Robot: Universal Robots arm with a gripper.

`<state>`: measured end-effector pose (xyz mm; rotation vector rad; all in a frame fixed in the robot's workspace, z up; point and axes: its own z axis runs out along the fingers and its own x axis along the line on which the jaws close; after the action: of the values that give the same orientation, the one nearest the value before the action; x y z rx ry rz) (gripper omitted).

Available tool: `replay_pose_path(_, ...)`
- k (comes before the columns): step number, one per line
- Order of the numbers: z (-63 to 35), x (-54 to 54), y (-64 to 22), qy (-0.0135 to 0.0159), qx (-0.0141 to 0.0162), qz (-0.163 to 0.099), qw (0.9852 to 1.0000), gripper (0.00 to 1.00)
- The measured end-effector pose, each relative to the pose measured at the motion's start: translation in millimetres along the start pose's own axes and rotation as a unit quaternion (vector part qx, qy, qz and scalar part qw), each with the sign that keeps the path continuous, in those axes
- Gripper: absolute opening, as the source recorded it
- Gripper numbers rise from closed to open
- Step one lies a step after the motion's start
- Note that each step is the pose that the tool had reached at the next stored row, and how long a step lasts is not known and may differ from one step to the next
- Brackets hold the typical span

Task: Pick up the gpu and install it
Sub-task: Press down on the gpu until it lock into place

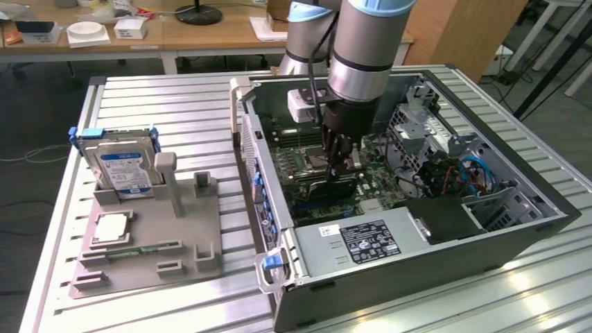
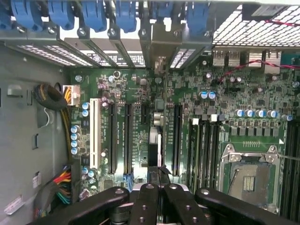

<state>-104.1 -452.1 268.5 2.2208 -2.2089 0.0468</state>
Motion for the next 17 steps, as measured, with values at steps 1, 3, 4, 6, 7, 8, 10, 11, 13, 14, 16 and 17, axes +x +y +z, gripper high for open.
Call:
replay_pose_path(1, 0.0, 0.0, 2.1, 0.0, 0.0003, 0.0, 1.0, 0.11)
replay_pose_path(3, -0.2, 0.0, 8.4, 0.0001, 0.0015, 0.0, 1.0, 0.11)
replay_pose_path(4, -0.1, -0.1, 10.3, 0.0, 0.0019, 0.0, 1.0, 0.11)
replay_pose_path(6, 0.5, -0.2, 10.9, -0.0001, 0.0021, 0.0, 1.0, 0.11)
replay_pose_path(7, 1.5, -0.1, 11.0, 0.0, 0.0021, 0.0, 1.0, 0.11)
replay_pose_path(8, 3.0, -0.2, 11.1, 0.0, 0.0022, 0.0, 1.0, 0.11)
replay_pose_path(10, 6.2, -0.1, 11.4, 0.0007, 0.002, 0.0, 1.0, 0.11)
replay_pose_path(11, 7.1, -0.1, 11.5, 0.001, 0.0019, 0.0, 1.0, 0.11)
replay_pose_path(13, 8.0, -0.1, 11.7, 0.0003, 0.0022, 0.0, 1.0, 0.11)
replay_pose_path(14, 6.8, -0.5, 11.6, -0.0004, 0.0025, 0.0, 1.0, 0.11)
replay_pose_path(16, 2.2, -0.4, 11.6, -0.001, 0.003, 0.0, 1.0, 0.11)
replay_pose_path(17, -1.3, -0.1, 11.9, -0.0001, 0.0025, 0.0, 1.0, 0.11)
